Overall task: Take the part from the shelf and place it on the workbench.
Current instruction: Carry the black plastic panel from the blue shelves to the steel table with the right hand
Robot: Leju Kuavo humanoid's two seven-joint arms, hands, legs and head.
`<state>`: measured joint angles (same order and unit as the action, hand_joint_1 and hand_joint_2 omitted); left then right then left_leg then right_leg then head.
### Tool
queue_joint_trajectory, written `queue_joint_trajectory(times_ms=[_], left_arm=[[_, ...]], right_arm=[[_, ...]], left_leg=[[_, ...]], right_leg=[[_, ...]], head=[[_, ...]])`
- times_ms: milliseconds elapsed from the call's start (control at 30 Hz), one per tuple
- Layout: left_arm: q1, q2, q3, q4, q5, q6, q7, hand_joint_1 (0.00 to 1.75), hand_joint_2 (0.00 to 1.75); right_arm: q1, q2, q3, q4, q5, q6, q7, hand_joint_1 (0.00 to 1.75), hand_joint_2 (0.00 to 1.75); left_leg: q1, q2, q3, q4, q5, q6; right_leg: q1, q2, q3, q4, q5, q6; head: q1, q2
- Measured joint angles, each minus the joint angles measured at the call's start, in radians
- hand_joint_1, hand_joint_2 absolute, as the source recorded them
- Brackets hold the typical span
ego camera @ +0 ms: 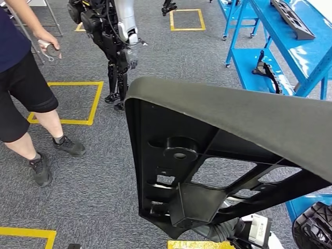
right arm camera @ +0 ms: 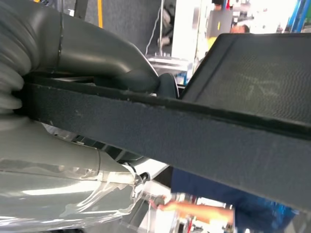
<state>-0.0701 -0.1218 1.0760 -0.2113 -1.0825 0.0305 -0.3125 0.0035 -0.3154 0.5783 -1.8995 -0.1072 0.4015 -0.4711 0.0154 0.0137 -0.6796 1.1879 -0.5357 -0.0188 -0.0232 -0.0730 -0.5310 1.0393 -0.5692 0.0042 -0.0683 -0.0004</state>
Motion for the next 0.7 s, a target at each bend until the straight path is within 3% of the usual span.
queue_joint_trajectory(times_ms=[67, 100, 167, 200, 267, 333, 367, 400, 433, 500, 567, 633, 700], left_arm=[[-0.003, 0.000, 0.000, 0.000, -0.001, 0.000, 0.000, 0.00, 0.00], [-0.003, -0.001, 0.000, 0.000, -0.001, 0.000, 0.000, 0.00, 0.00], [-0.001, -0.001, -0.001, 0.000, -0.007, -0.001, 0.003, 0.00, 0.00], [0.002, 0.000, -0.001, 0.000, -0.011, -0.001, 0.005, 0.00, 0.00], [0.002, 0.001, -0.002, 0.000, -0.018, -0.001, 0.009, 0.00, 0.00], [-0.002, 0.003, -0.003, 0.000, -0.020, -0.001, 0.009, 0.00, 0.00], [-0.003, 0.003, -0.003, 0.000, -0.019, -0.001, 0.009, 0.00, 0.00], [-0.003, 0.004, -0.003, 0.000, -0.018, -0.001, 0.008, 0.00, 0.00], [-0.003, 0.004, -0.003, 0.000, -0.017, 0.000, 0.008, 0.00, 0.00], [-0.003, 0.006, -0.003, 0.000, -0.015, 0.000, 0.008, 0.00, 0.00], [-0.005, 0.008, -0.003, 0.000, -0.015, 0.001, 0.006, 0.00, 0.00], [-0.004, 0.010, -0.003, 0.000, -0.015, 0.003, 0.004, 0.00, 0.00], [0.000, 0.015, -0.003, 0.000, -0.014, 0.004, 0.004, 0.00, 0.00]], right_arm=[[-0.001, 0.001, 0.000, -0.001, 0.000, 0.000, 0.000, 1.75, 1.75], [-0.001, 0.002, 0.000, -0.001, 0.001, 0.000, 0.000, 1.75, 1.75], [-0.001, 0.002, 0.000, -0.002, 0.003, -0.001, 0.000, 1.75, 1.75], [-0.001, 0.003, 0.000, -0.003, 0.005, -0.002, 0.000, 1.75, 1.75], [0.005, 0.004, 0.000, -0.006, 0.008, -0.003, -0.002, 1.75, 1.75], [0.015, 0.005, 0.000, -0.008, 0.012, -0.004, -0.005, 1.75, 1.75], [0.020, 0.006, 0.000, -0.008, 0.014, -0.004, -0.006, 1.75, 1.75], [0.024, 0.007, 0.001, -0.007, 0.016, -0.003, -0.008, 1.75, 1.75], [0.026, 0.009, 0.001, -0.007, 0.018, -0.003, -0.009, 1.75, 1.75], [0.026, 0.012, 0.001, -0.007, 0.020, -0.002, -0.010, 1.75, 1.75], [0.026, 0.014, 0.001, -0.006, 0.021, -0.002, -0.011, 1.75, 1.75], [0.024, 0.016, 0.002, -0.004, 0.023, 0.000, -0.012, 1.75, 1.75], [0.016, 0.020, 0.003, -0.002, 0.024, 0.002, -0.014, 1.75, 1.75]], left_leg=[[-0.007, 0.039, 0.050, -0.101, 0.035, 0.008], [-0.013, 0.050, 0.058, -0.119, 0.035, 0.014], [-0.020, 0.039, 0.057, -0.122, 0.031, 0.029], [-0.020, 0.030, 0.059, -0.125, 0.031, 0.036], [-0.016, 0.011, 0.065, -0.132, 0.033, 0.050], [-0.016, -0.010, 0.068, -0.134, 0.031, 0.059], [-0.017, -0.022, 0.069, -0.134, 0.030, 0.061], [-0.018, -0.036, 0.071, -0.133, 0.029, 0.063], [-0.019, -0.050, 0.073, -0.133, 0.028, 0.063], [-0.019, -0.079, 0.079, -0.132, 0.026, 0.061], [-0.018, -0.107, 0.079, -0.129, 0.023, 0.055], [-0.014, -0.132, 0.071, -0.128, 0.024, 0.043], [-0.009, -0.148, 0.068, -0.129, 0.025, 0.030]], right_leg=[[0.004, -0.021, 0.009, 0.001, -0.010, 0.010], [0.005, -0.029, 0.012, 0.000, -0.013, 0.015], [0.004, -0.046, 0.020, -0.005, -0.018, 0.026], [0.001, -0.040, 0.024, -0.003, -0.024, 0.031], [-0.003, 0.006, 0.008, 0.042, -0.058, 0.035], [-0.002, 0.055, -0.055, 0.165, -0.116, 0.032], [-0.001, 0.063, -0.092, 0.228, -0.135, 0.031], [0.001, 0.067, -0.120, 0.268, -0.137, 0.030], [0.002, 0.069, -0.132, 0.271, -0.117, 0.027], [0.003, 0.088, -0.103, 0.170, -0.033, 0.022], [0.001, 0.141, -0.063, 0.056, 0.022, 0.019], [0.002, 0.168, -0.050, 0.019, 0.025, 0.017], [0.003, 0.144, -0.044, 0.011, 0.026, 0.010]], head=[[0.000, 0.000], [0.000, 0.000], [0.000, 0.000], [0.000, 0.000], [0.001, 0.000], [0.002, 0.000], [0.002, 0.000], [0.002, 0.000], [0.002, 0.000], [0.002, 0.000], [0.002, 0.000], [0.002, 0.000], [0.002, 0.000]])
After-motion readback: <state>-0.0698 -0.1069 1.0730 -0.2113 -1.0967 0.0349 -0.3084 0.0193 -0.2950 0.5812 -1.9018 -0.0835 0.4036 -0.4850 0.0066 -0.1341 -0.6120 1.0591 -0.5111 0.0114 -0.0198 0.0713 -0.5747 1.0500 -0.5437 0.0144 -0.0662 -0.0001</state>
